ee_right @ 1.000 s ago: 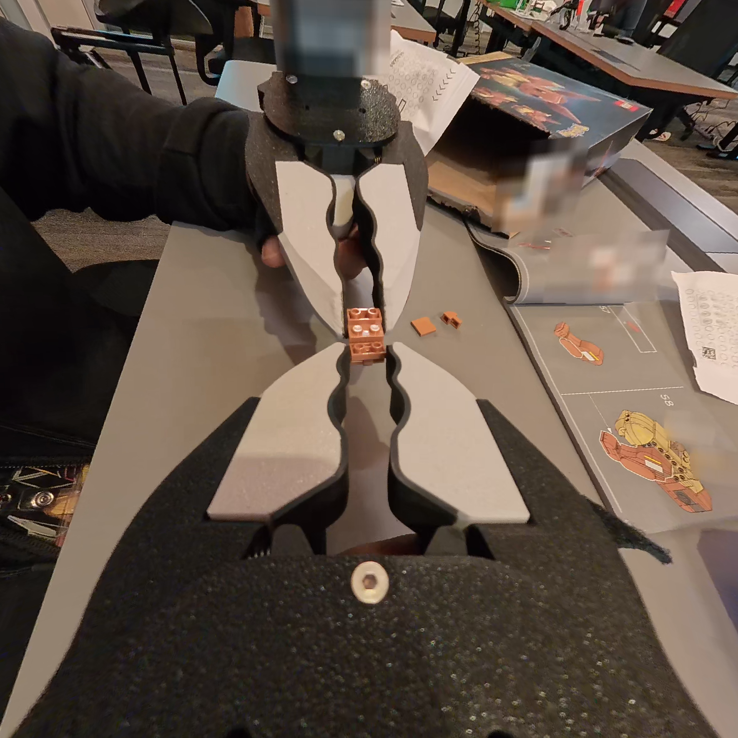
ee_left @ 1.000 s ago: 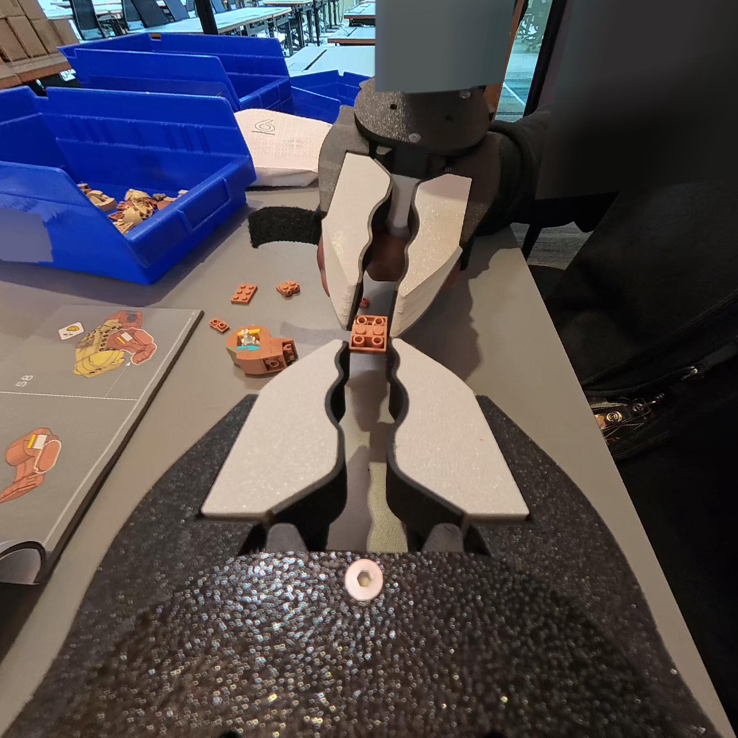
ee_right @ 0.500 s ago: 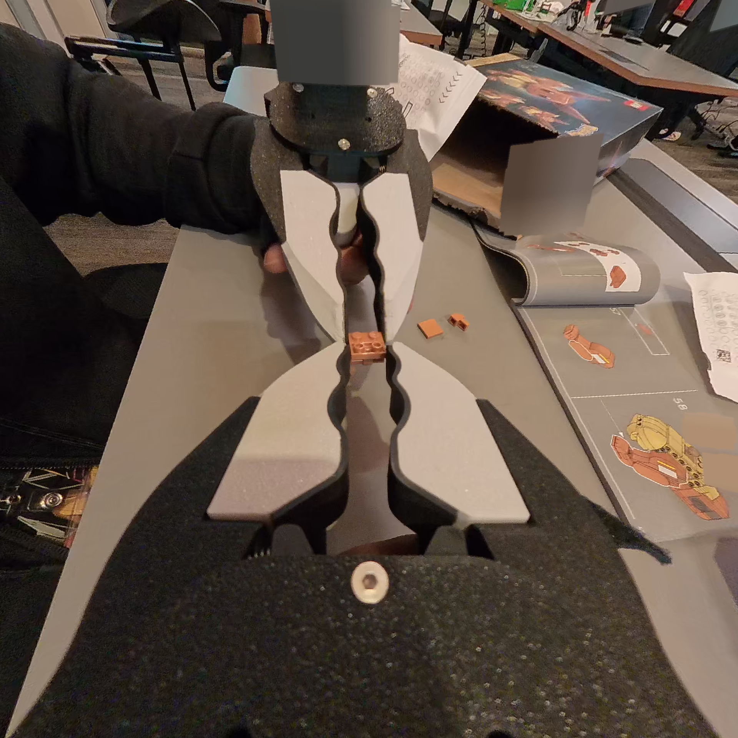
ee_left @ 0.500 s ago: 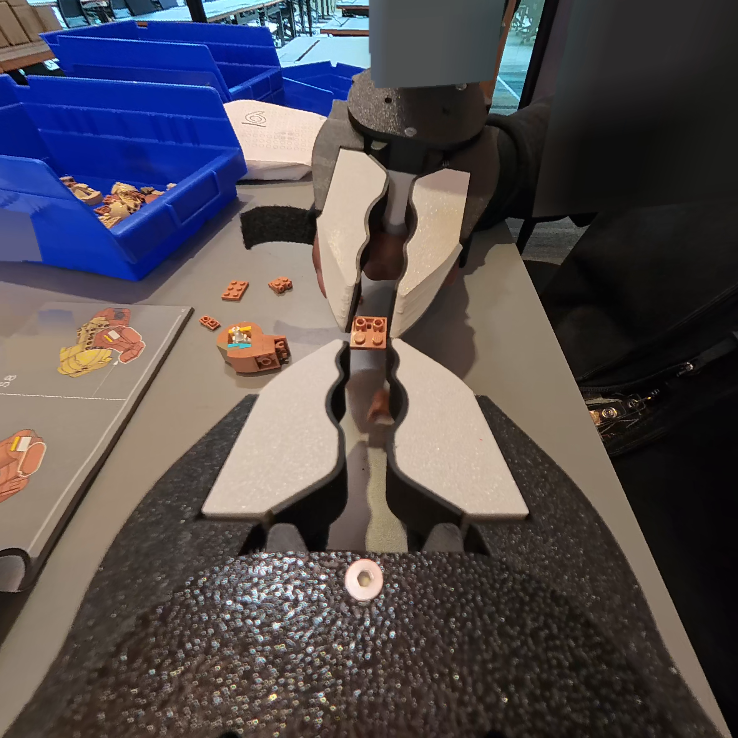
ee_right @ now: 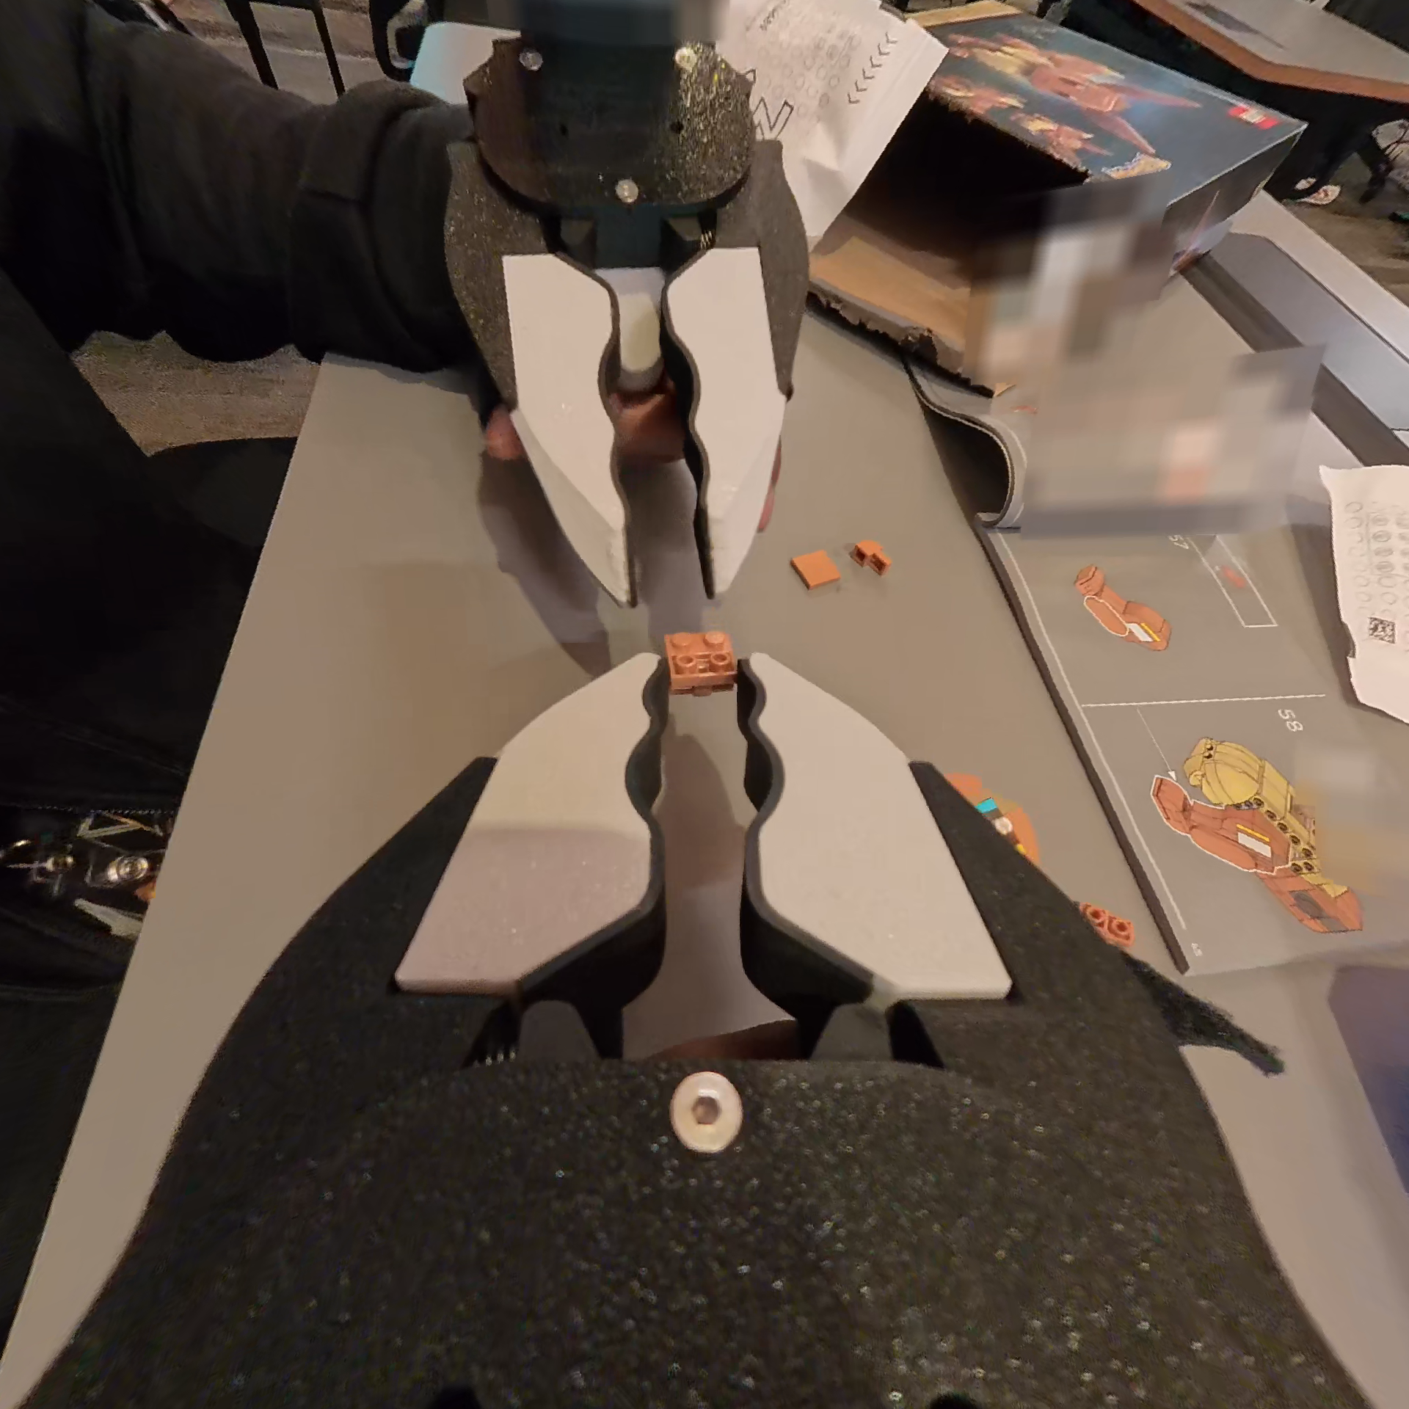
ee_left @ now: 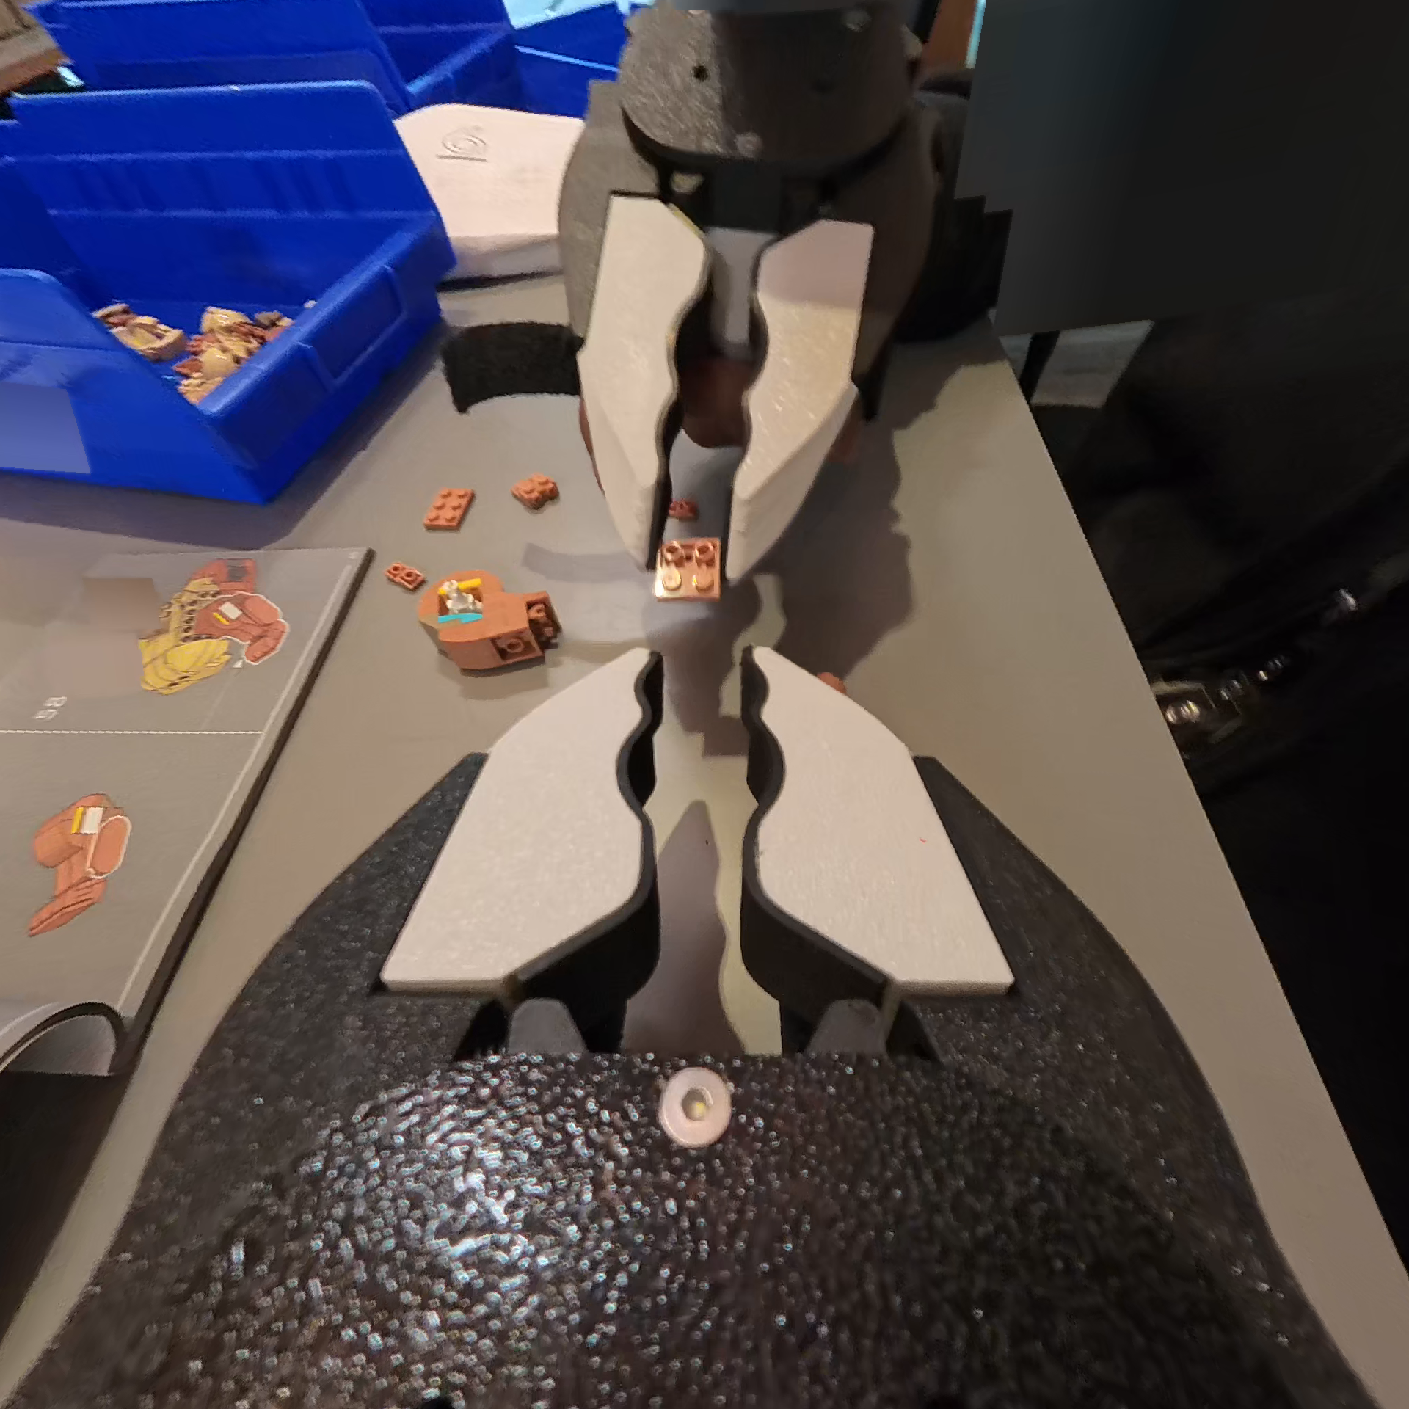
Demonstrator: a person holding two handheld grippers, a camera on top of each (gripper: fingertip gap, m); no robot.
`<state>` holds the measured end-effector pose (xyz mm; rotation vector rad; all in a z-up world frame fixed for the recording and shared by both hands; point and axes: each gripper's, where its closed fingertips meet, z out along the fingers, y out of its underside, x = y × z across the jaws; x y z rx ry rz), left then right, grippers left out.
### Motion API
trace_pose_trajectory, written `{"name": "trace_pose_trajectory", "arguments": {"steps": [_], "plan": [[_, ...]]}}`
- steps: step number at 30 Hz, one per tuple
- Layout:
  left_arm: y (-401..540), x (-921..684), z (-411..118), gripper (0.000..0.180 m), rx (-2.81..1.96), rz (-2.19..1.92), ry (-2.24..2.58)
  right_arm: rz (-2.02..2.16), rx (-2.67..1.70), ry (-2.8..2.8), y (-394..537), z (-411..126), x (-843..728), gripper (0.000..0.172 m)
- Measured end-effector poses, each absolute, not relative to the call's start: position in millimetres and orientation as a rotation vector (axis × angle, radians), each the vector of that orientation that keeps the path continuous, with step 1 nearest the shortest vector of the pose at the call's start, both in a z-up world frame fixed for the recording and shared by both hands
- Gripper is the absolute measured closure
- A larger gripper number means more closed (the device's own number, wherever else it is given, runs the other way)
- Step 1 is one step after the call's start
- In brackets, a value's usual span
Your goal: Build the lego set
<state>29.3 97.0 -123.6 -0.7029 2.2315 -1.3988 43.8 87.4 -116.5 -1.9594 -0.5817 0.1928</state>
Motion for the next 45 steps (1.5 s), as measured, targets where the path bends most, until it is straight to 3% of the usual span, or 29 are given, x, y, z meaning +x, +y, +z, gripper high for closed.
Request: {"name": "trace_pose_trajectory", "arguments": {"steps": [14,27,45], "plan": [[111.5,32.6,-129.0,0.161,-0.570,-1.286,2.199,0.237,-2.014,-0.554,80.0,-134.2,74.5,0.155],[118.9,40.8,-111.5,0.162,-0.628,-1.481,2.109,0.350,-1.931,-0.435,84.4,-123.0,84.0,0.155],[111.0,33.9,-119.6,0.160,-0.564,-1.445,2.191,0.303,-1.927,-0.422,85.1,-122.9,88.7,0.155]]}}
